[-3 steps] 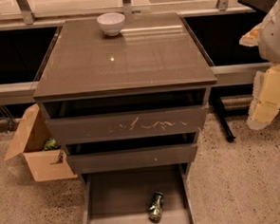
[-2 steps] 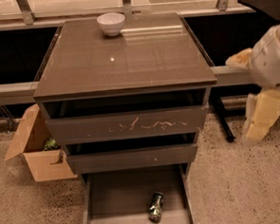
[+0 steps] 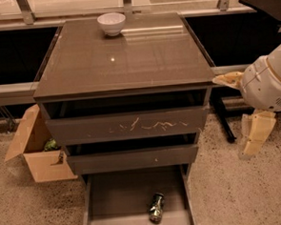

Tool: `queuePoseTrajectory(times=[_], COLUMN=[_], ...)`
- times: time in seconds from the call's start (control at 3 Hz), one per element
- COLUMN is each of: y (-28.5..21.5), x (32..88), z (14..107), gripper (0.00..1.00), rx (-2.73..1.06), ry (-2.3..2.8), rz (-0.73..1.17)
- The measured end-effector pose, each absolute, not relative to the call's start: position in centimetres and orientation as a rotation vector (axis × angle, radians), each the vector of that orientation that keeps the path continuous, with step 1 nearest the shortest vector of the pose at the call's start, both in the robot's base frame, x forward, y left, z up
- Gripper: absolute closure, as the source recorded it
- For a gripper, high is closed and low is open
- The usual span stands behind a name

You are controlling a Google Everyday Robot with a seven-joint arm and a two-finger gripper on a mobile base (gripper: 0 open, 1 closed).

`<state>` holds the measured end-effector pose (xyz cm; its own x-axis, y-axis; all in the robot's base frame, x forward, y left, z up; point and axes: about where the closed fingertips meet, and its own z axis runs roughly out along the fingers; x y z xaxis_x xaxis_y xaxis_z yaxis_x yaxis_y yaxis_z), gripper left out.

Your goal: Pick green can from bottom drawer and place on counter

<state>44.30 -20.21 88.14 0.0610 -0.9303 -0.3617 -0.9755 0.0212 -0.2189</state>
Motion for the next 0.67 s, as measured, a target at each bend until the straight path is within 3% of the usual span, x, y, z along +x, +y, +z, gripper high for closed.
queuePoseTrajectory(times=[0.67], y=[-17.6], x=[45.2], z=[81.1], gripper=[0.00], rx=[-2.179], ry=[1.768], rz=[0.104])
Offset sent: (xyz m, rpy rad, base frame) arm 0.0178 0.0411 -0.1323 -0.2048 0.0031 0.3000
